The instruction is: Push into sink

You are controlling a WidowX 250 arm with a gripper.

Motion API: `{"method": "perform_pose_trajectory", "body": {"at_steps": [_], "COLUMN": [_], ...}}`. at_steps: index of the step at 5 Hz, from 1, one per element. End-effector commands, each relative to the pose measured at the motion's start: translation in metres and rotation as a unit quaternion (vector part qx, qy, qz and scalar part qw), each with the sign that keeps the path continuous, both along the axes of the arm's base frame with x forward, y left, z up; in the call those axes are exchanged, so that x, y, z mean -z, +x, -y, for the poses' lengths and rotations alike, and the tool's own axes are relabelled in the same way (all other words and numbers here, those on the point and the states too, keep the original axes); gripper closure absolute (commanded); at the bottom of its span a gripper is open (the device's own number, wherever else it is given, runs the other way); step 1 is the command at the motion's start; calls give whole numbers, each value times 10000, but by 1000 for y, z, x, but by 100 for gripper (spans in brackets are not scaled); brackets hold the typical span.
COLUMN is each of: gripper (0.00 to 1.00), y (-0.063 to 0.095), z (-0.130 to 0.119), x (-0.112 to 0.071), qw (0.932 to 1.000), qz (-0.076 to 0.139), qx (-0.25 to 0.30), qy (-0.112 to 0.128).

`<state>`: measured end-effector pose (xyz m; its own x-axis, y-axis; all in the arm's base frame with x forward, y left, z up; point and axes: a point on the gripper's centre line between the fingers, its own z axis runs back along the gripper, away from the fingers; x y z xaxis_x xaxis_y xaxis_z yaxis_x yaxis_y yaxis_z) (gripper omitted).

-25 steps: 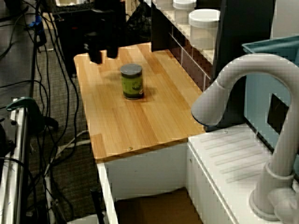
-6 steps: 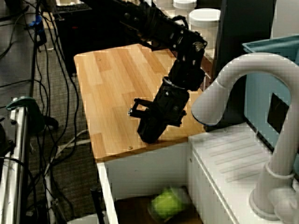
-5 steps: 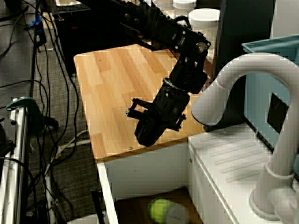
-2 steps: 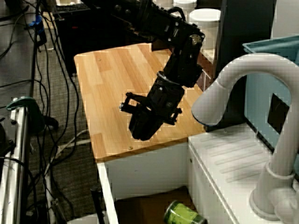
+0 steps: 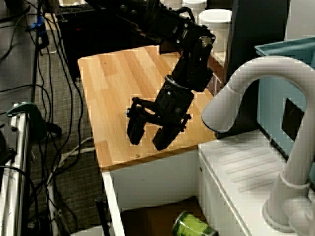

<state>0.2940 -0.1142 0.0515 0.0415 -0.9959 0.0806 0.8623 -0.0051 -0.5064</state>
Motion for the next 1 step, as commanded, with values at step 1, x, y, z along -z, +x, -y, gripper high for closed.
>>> {"method": "perform_pose_trajectory", "body": {"at_steps": [1], "gripper": [0], "y": [-7], "z": [1], "x": [-25], "qw": [9993], "qz": [358], "qx": [33], "qy": [-98]}}
